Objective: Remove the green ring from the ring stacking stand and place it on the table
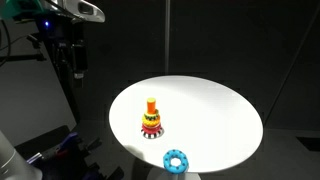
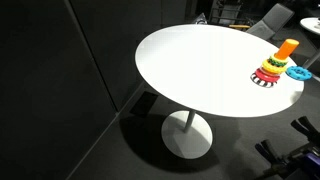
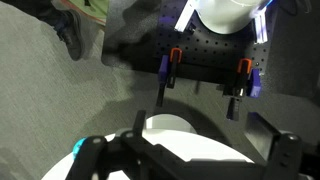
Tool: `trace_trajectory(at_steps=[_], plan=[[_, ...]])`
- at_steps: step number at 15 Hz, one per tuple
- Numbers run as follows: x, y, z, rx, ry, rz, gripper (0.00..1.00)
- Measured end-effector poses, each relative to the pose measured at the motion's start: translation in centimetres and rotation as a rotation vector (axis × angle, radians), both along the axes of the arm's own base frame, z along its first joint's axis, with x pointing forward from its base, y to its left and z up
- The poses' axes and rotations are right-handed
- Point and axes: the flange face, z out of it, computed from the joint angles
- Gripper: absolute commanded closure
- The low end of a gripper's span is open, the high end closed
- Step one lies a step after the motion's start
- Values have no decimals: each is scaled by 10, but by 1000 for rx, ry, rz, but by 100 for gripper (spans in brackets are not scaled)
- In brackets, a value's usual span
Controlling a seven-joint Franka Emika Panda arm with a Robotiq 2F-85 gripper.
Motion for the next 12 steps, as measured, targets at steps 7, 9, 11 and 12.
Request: trace_trajectory(at_steps=[7,9,11,12], plan=[[0,0,0,0,0,1,0],[1,1,-1,0,0,1,0],[4,0,-2,-2,-9,-1,0],[7,0,-3,-4,-19,-4,0]])
